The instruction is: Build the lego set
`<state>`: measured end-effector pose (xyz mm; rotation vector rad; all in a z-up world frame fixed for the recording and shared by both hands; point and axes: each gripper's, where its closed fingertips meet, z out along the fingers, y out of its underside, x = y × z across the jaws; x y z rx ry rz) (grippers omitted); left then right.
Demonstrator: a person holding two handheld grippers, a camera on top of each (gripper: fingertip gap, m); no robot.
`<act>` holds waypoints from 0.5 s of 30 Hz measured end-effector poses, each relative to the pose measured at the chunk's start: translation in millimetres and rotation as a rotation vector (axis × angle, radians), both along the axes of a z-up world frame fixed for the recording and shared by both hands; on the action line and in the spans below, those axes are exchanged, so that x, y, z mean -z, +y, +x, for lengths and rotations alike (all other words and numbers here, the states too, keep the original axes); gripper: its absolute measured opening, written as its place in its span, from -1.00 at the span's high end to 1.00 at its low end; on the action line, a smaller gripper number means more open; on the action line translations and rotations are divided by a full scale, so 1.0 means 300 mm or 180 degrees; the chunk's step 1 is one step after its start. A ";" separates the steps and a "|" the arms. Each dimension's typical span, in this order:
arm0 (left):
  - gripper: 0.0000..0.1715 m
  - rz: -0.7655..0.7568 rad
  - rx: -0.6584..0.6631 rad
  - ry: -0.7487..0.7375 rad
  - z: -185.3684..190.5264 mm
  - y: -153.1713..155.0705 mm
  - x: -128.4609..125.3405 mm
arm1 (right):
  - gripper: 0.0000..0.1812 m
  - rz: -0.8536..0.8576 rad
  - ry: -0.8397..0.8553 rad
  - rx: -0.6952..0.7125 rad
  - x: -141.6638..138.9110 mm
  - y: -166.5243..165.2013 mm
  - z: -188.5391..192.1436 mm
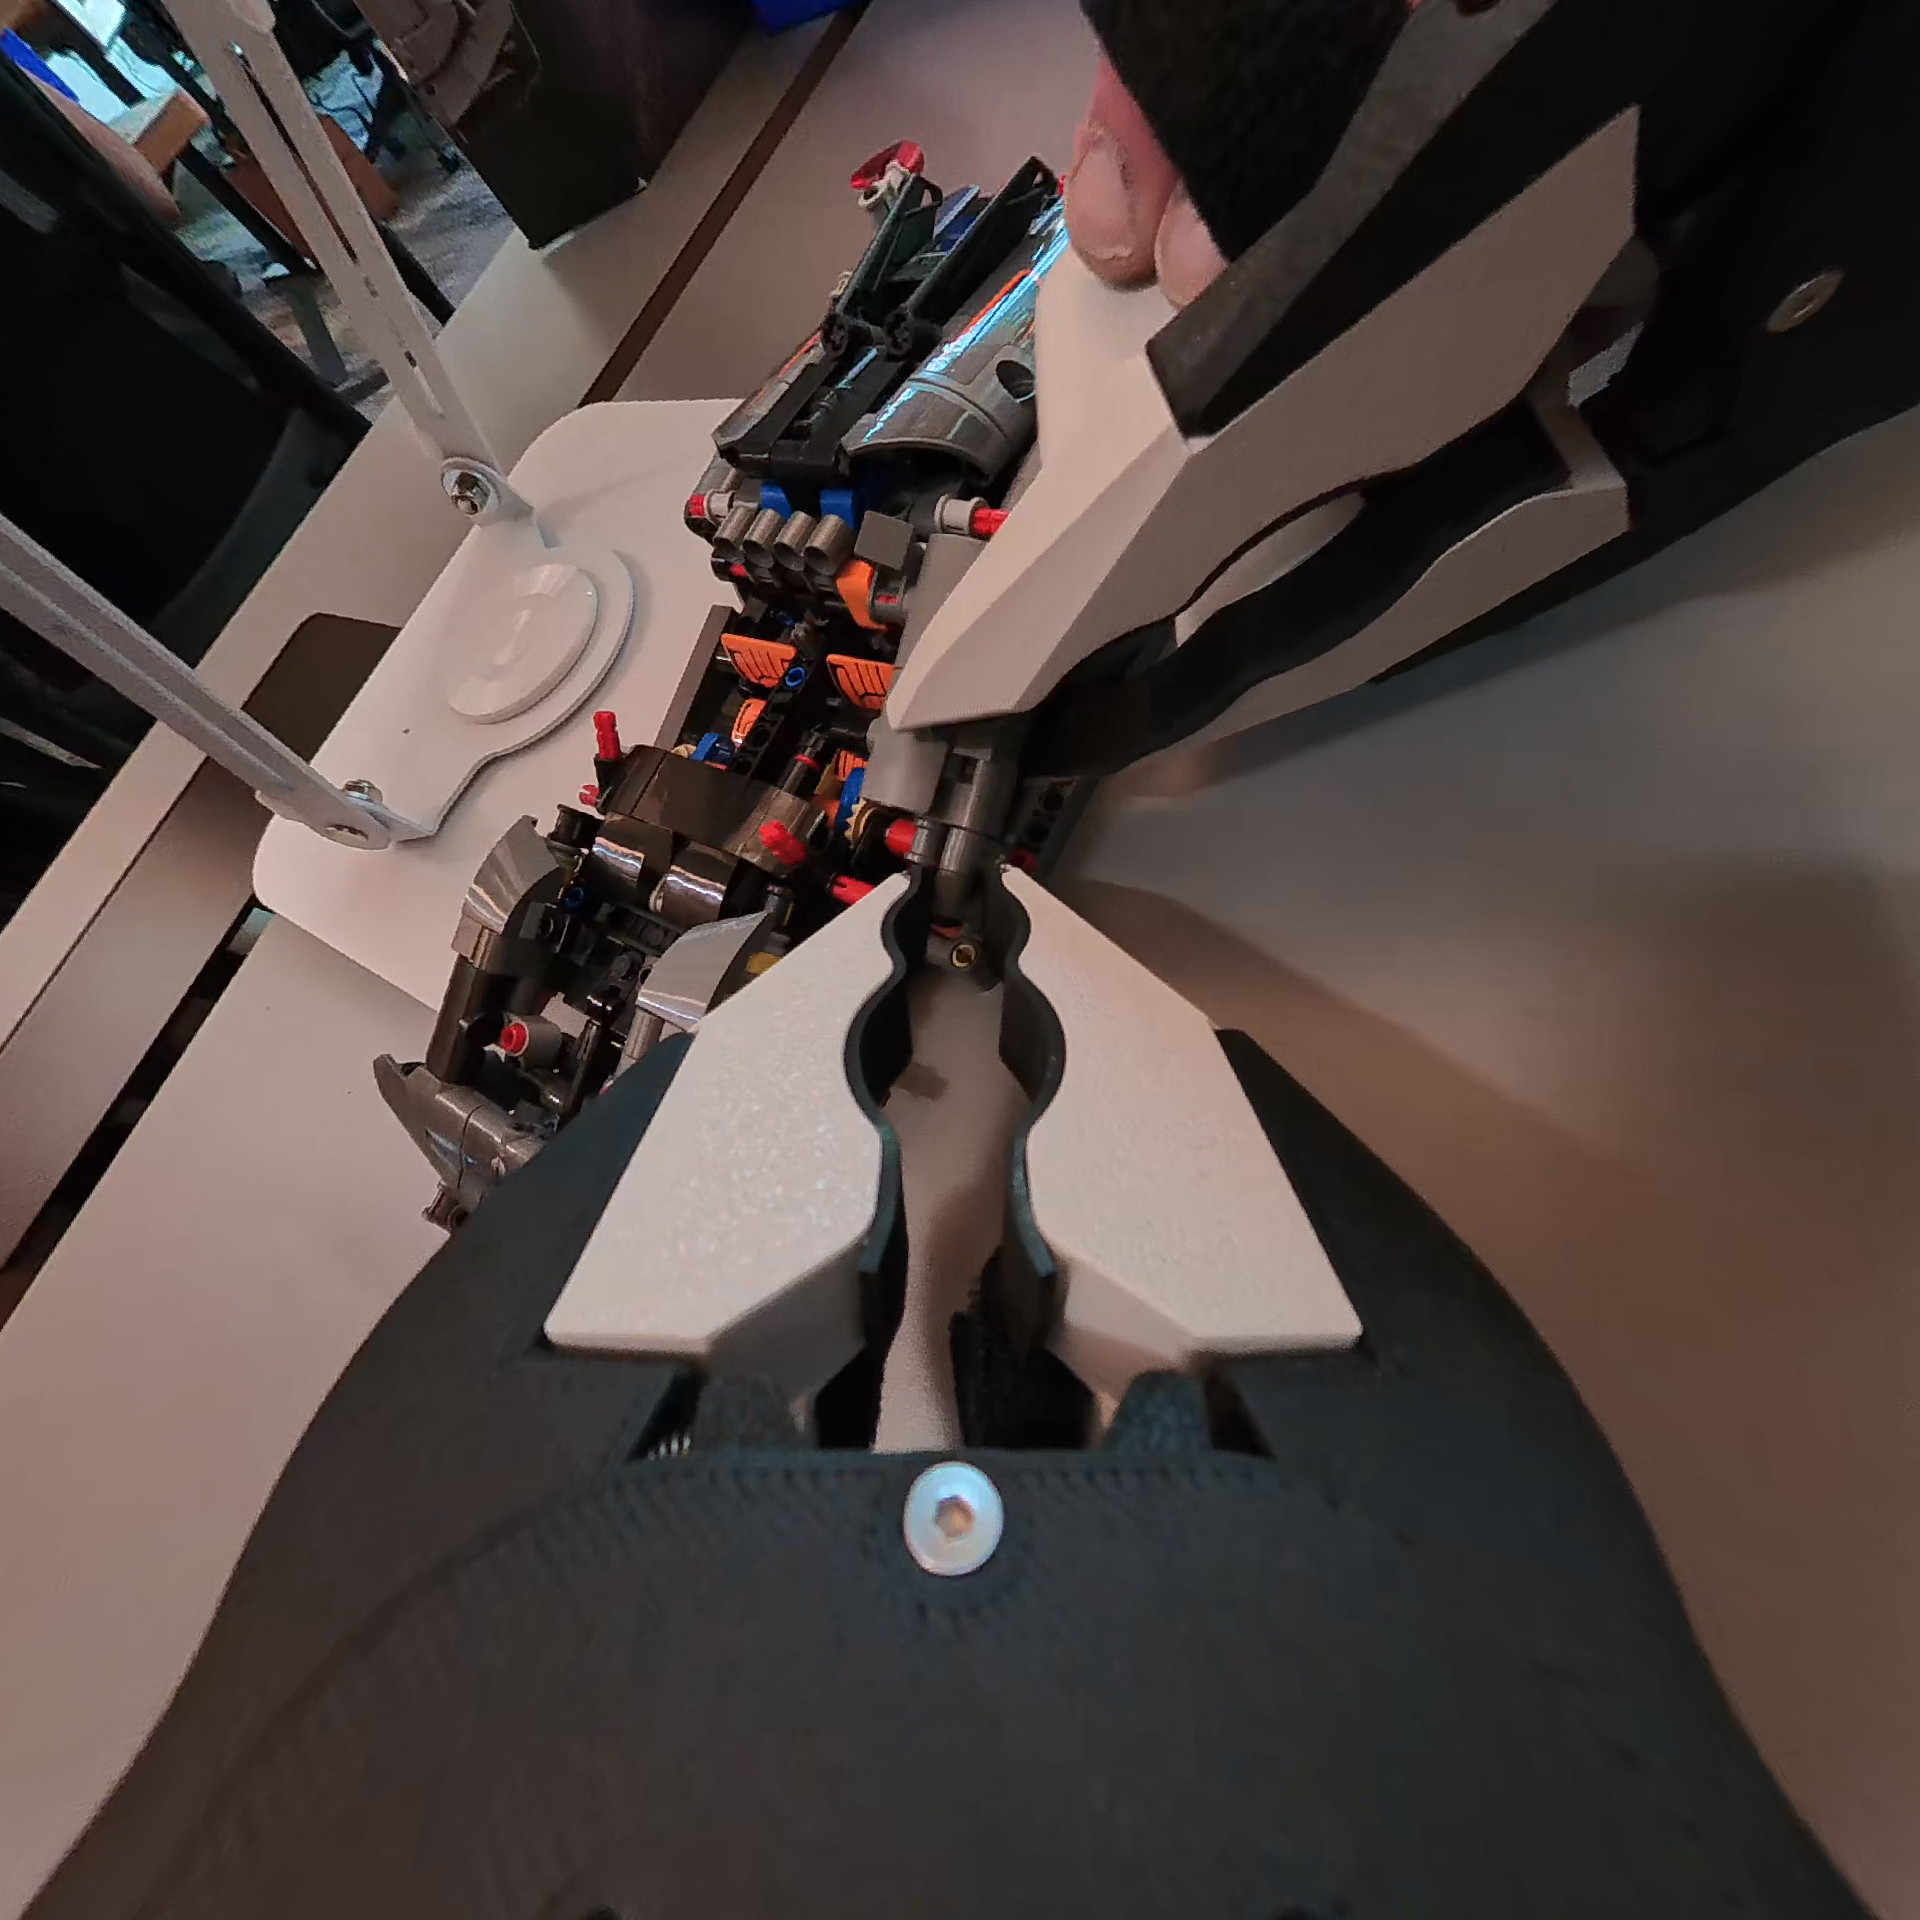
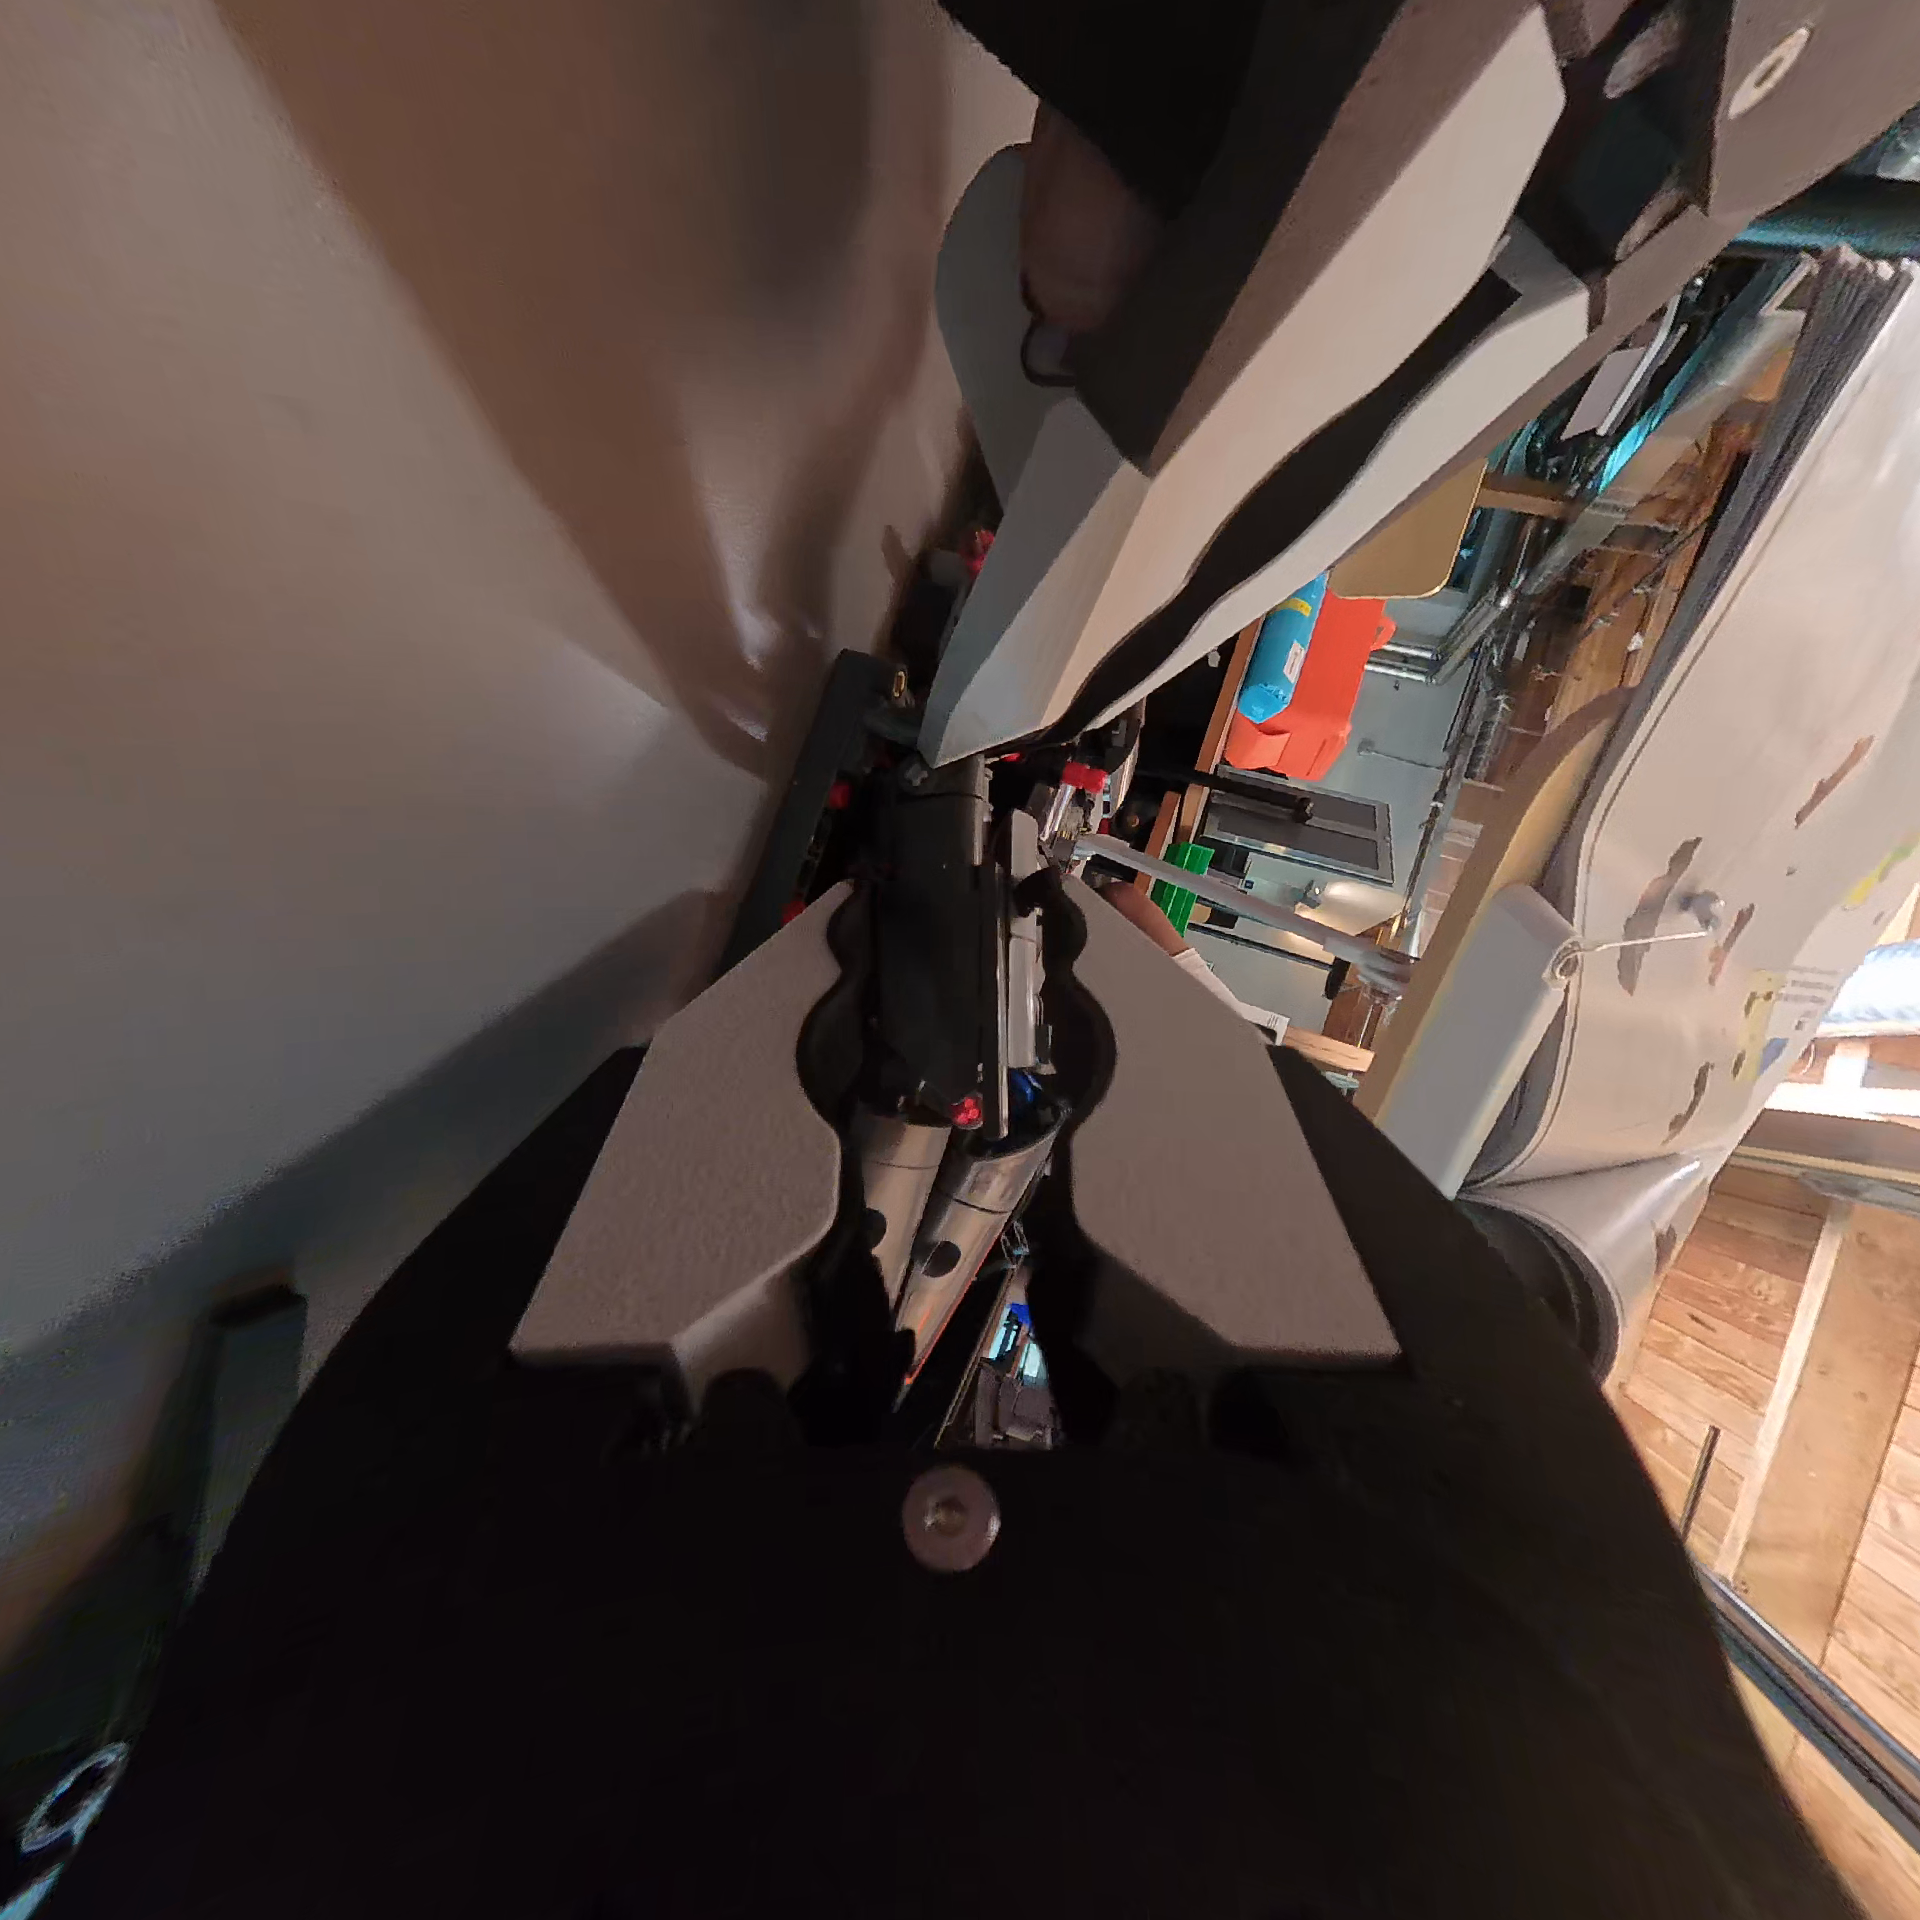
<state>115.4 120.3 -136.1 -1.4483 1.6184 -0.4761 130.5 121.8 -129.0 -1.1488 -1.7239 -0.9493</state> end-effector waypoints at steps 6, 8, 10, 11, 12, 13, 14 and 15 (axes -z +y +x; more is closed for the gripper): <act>0.90 -0.0059 0.0012 0.0003 -0.001 -0.001 0.001 | 0.71 -0.0105 -0.0260 -0.0082 0.002 -0.004 0.001; 0.91 -0.0063 0.0015 0.0008 -0.001 -0.001 0.002 | 0.73 -0.0114 -0.0378 -0.0096 0.003 -0.004 0.000; 0.91 -0.0064 0.0016 0.0010 -0.001 -0.001 0.003 | 0.74 -0.0130 -0.0458 -0.0090 0.004 -0.004 0.001; 0.91 -0.0063 0.0016 0.0010 -0.001 -0.001 0.003 | 0.74 -0.0136 -0.0497 -0.0087 0.005 -0.004 0.002; 0.91 -0.0060 0.0017 0.0012 -0.001 -0.001 0.003 | 0.75 -0.0147 -0.0531 -0.0073 0.006 -0.005 0.002; 0.91 -0.0059 0.0017 0.0013 -0.001 -0.001 0.003 | 0.76 -0.0154 -0.0584 -0.0067 0.005 -0.006 0.003; 0.91 -0.0060 0.0017 0.0014 -0.001 -0.001 0.003 | 0.76 -0.0165 -0.0633 -0.0061 0.005 -0.007 0.003; 0.91 -0.0059 0.0016 0.0014 -0.001 -0.001 0.003 | 0.76 -0.0176 -0.0665 -0.0058 0.005 -0.007 0.002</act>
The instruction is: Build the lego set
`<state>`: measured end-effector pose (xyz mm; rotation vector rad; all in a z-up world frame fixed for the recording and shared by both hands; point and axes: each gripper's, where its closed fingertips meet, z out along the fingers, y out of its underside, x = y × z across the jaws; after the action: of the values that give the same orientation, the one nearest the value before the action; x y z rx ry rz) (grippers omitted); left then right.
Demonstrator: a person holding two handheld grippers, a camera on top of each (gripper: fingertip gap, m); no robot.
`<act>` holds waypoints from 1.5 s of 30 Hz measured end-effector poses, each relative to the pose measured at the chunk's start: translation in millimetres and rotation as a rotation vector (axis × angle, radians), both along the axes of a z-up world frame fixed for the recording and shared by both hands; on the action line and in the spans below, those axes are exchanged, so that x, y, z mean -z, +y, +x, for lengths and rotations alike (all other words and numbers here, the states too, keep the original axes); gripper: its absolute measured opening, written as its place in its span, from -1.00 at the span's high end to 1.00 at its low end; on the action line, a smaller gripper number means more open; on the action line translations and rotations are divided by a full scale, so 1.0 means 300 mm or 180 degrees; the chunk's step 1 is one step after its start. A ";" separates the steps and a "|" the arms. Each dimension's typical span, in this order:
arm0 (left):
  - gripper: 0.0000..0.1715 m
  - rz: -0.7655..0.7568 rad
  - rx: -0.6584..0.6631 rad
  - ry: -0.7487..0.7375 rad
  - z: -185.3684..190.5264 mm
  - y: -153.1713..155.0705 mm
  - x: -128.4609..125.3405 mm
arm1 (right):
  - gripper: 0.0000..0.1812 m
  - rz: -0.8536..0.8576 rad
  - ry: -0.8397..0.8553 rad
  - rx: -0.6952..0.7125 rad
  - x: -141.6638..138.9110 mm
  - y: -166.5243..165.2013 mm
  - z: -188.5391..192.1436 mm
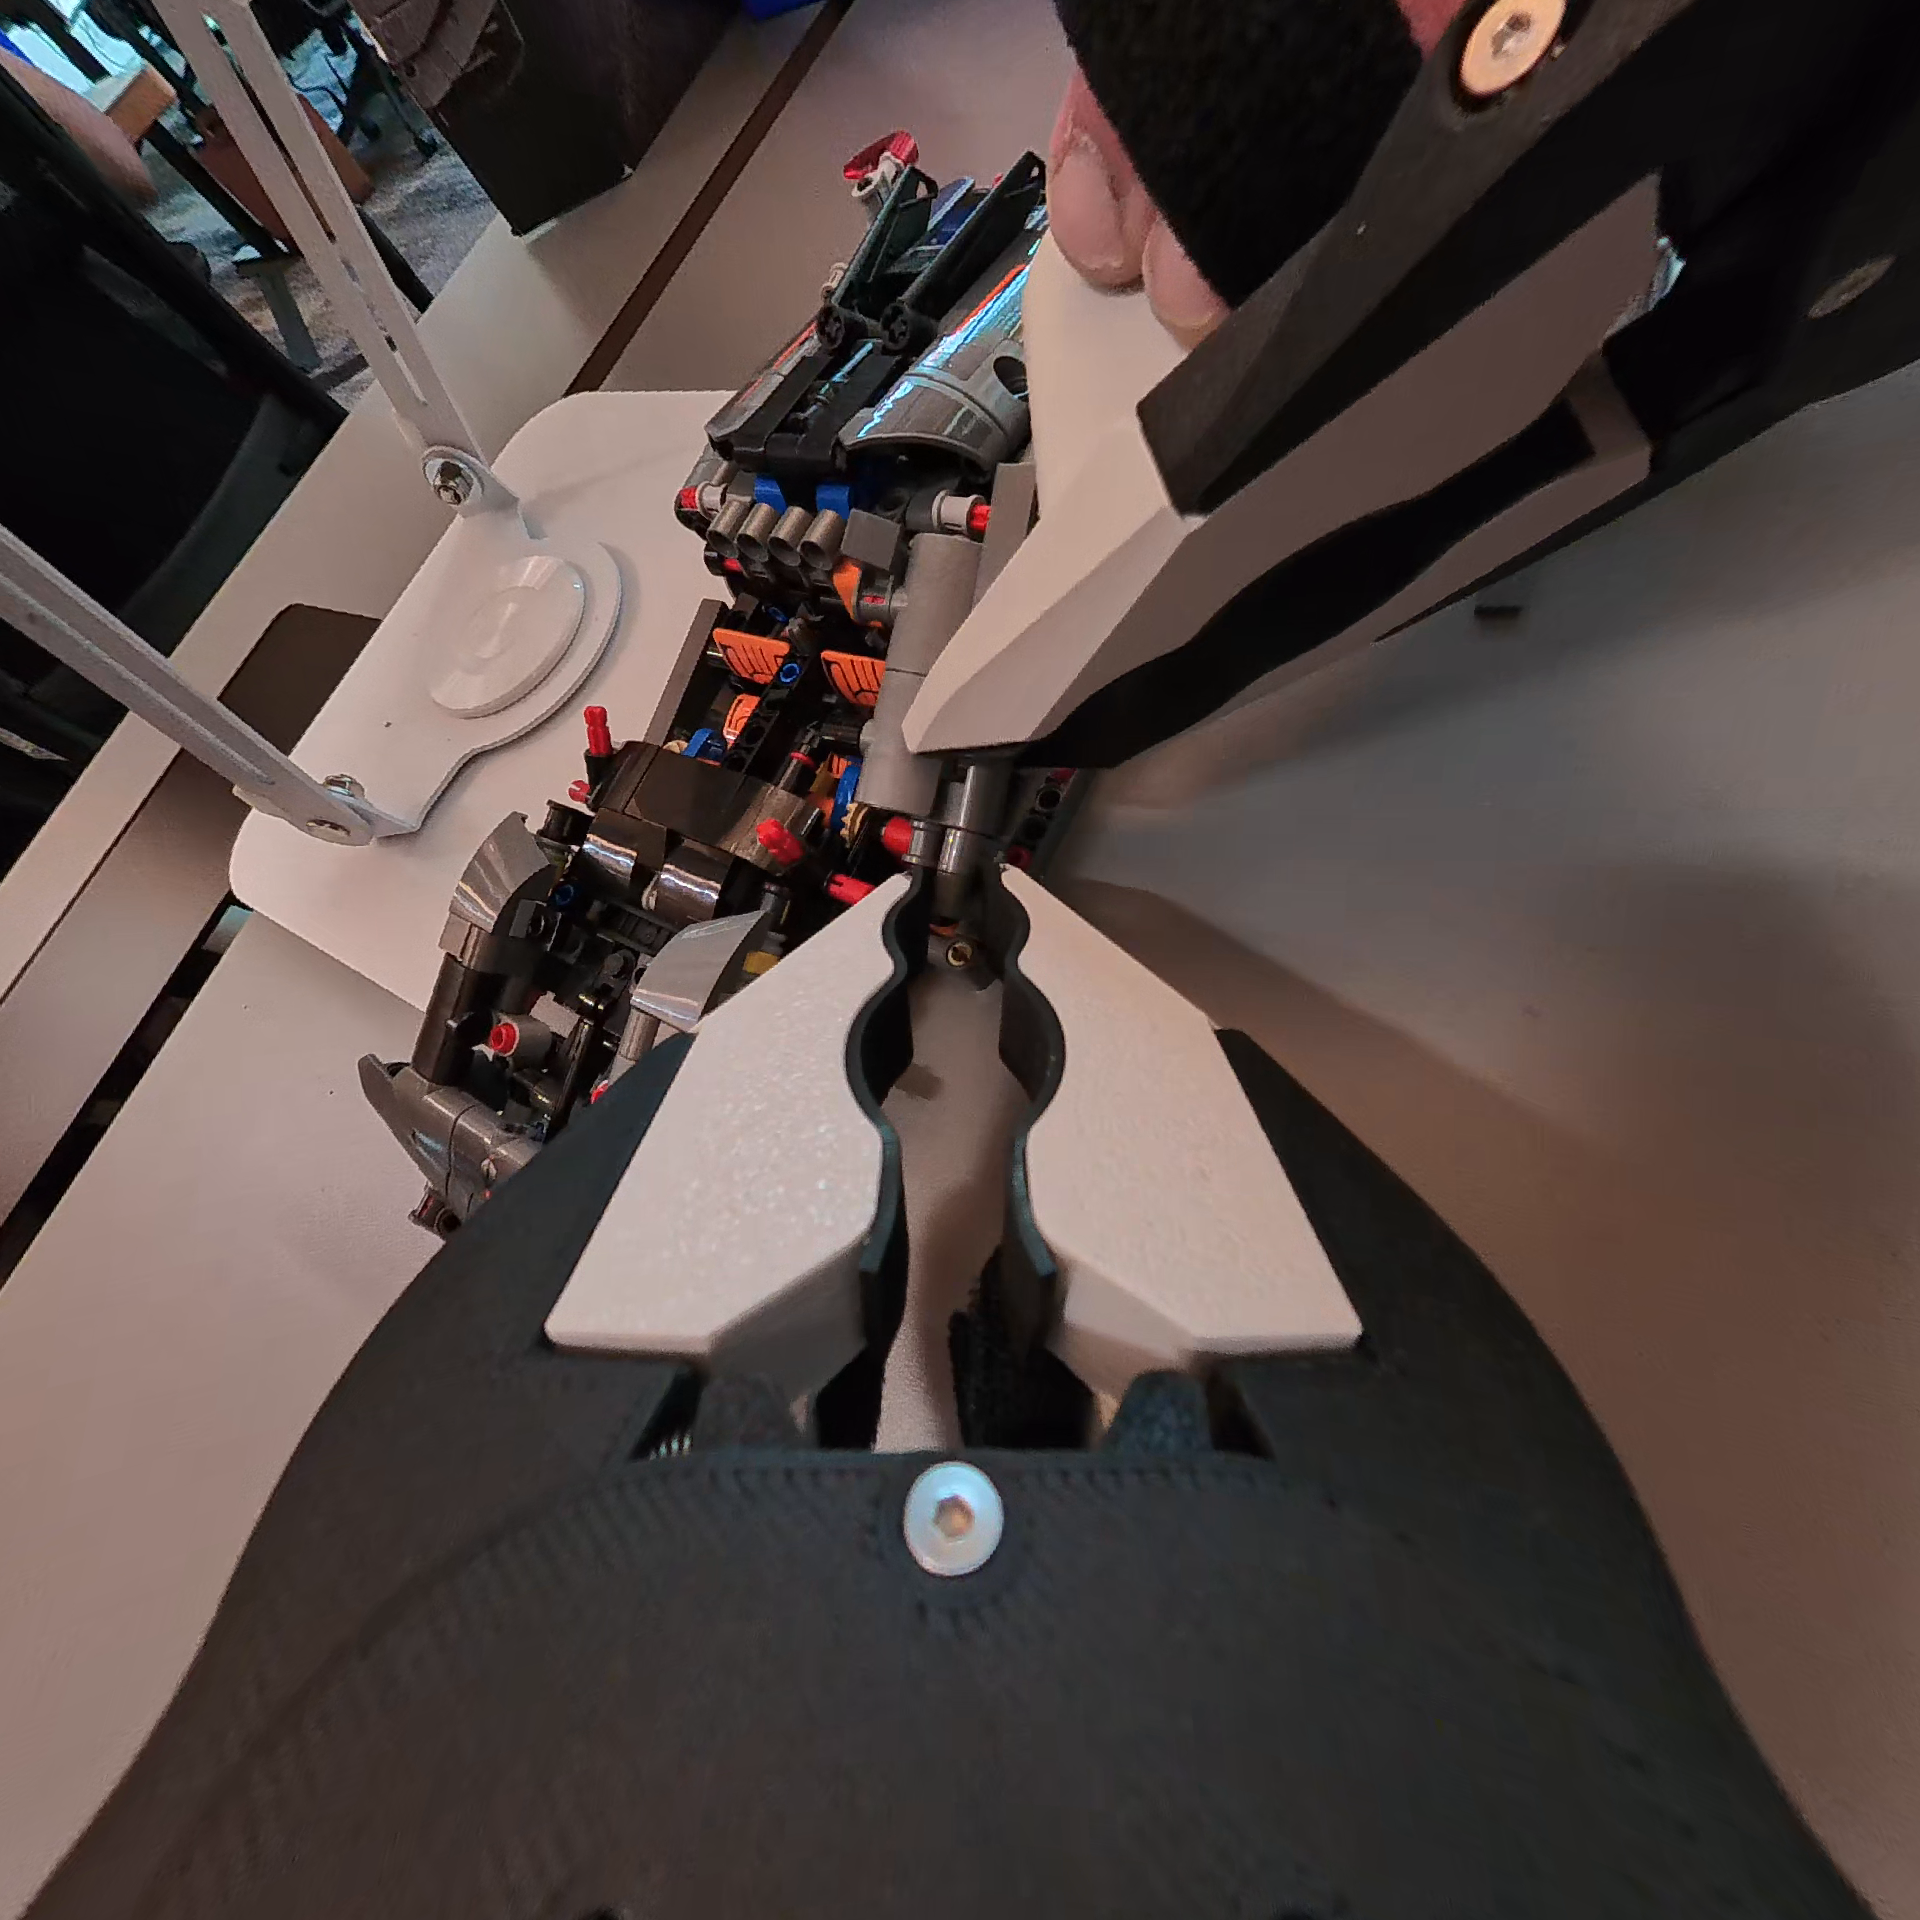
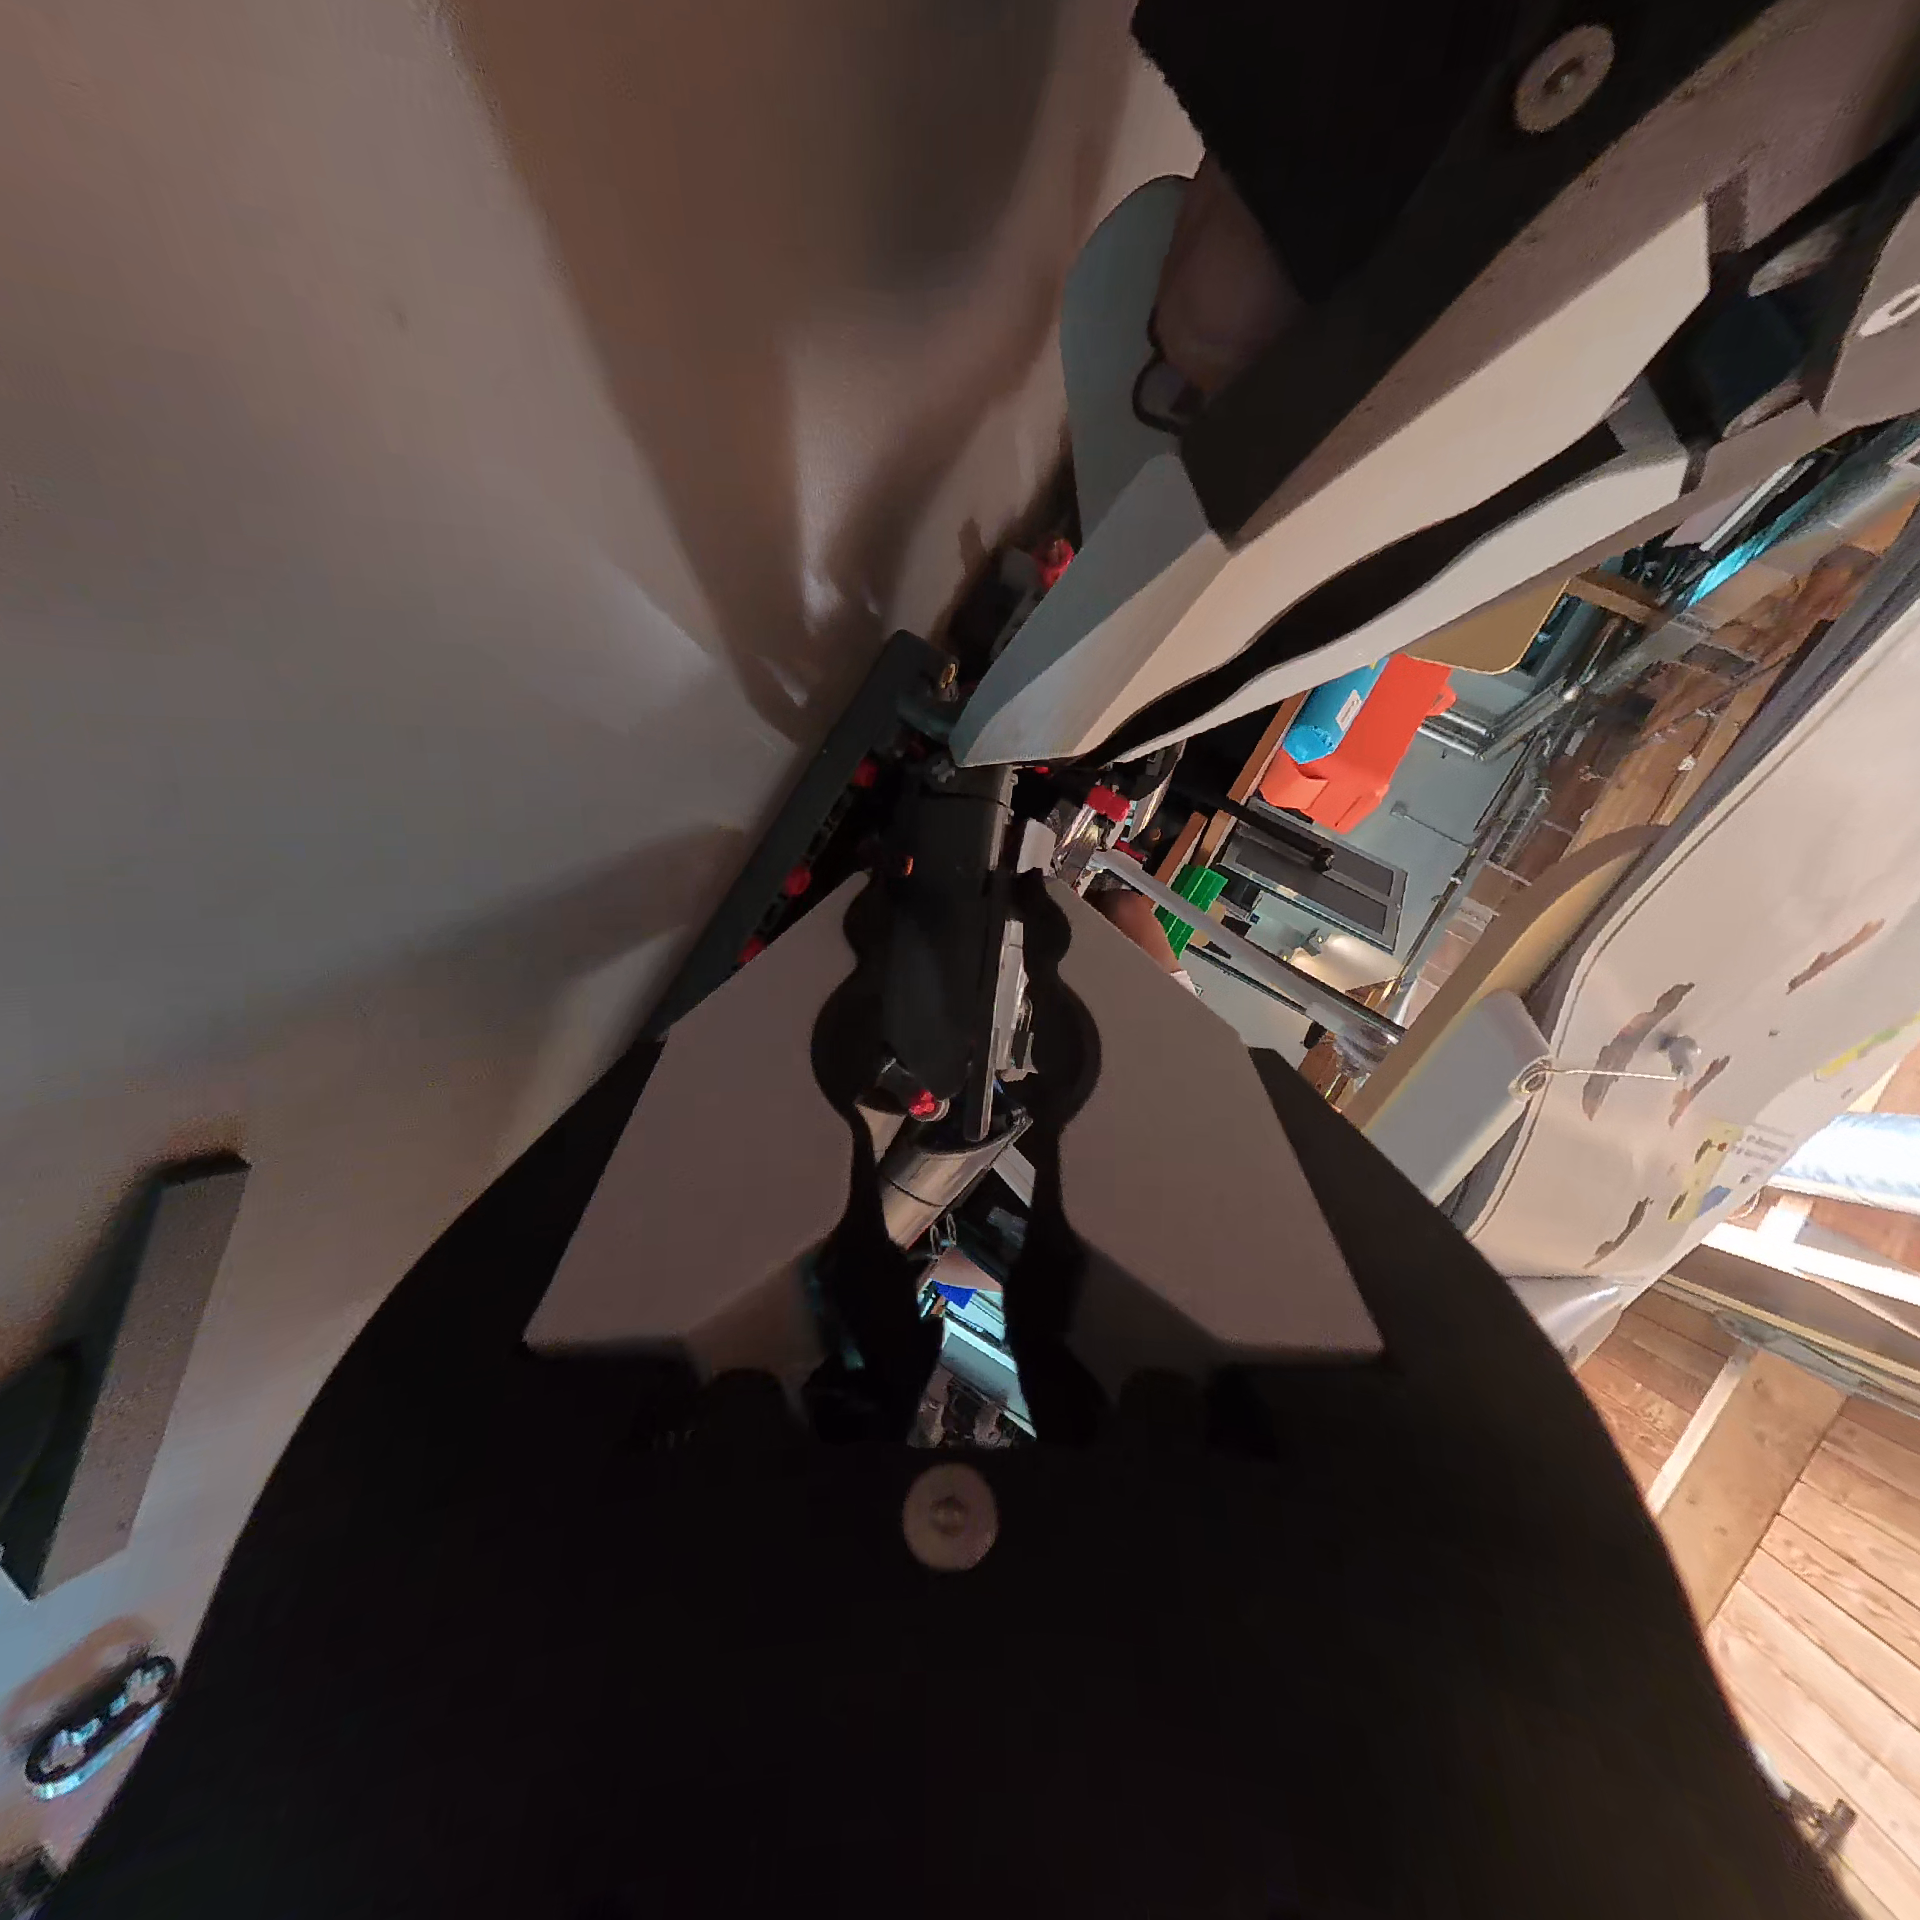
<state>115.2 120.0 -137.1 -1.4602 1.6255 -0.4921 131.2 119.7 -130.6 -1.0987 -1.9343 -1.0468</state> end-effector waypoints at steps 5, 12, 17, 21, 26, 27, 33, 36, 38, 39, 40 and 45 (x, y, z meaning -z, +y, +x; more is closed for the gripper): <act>0.91 0.0001 0.0005 0.0002 0.000 -0.001 0.000 | 0.70 -0.0110 0.0182 0.0046 -0.015 -0.003 -0.003; 0.90 -0.0007 0.0013 -0.0002 0.001 -0.002 0.000 | 0.73 -0.0111 0.0202 -0.0025 -0.020 -0.051 0.019; 0.90 -0.0005 0.0012 0.0000 0.001 -0.002 0.001 | 0.74 -0.0003 0.0099 -0.0115 0.001 -0.037 0.008; 0.90 -0.0008 0.0013 0.0000 0.001 -0.002 0.001 | 0.80 0.0079 -0.0004 -0.0213 -0.004 -0.021 0.004; 0.90 -0.0014 0.0017 0.0005 0.002 -0.003 0.002 | 0.84 0.0018 -0.0085 -0.0213 -0.005 -0.023 0.003; 0.90 -0.0013 0.0023 0.0004 0.004 -0.004 0.002 | 1.00 -0.0055 -0.0061 -0.0217 -0.007 -0.033 -0.004; 0.89 -0.0016 -0.0003 0.0015 0.001 0.001 0.003 | 0.99 -0.0264 0.0160 -0.0099 -0.031 -0.035 -0.013; 0.89 -0.0008 0.0002 0.0023 0.001 0.001 0.004 | 0.87 -0.0287 0.0289 0.0042 -0.050 -0.051 0.025; 0.89 0.0001 0.0003 0.0024 0.002 0.000 0.004 | 0.81 -0.0319 0.0415 0.0169 -0.063 -0.053 0.058; 0.89 0.0006 0.0002 0.0025 0.002 0.000 0.004 | 0.80 -0.0423 0.0519 0.0240 -0.061 -0.060 0.070; 0.89 0.0009 0.0002 0.0025 0.003 0.000 0.004 | 0.80 -0.0520 0.0611 0.0314 -0.058 -0.064 0.081; 0.86 0.0031 0.0008 0.0049 0.006 -0.004 0.007 | 0.79 -0.0890 0.1076 0.0601 -0.039 -0.075 0.096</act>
<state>117.0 118.9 -139.1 -1.4584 1.6398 -0.4749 160.1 97.1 -118.8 -1.5307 -1.7594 -0.6412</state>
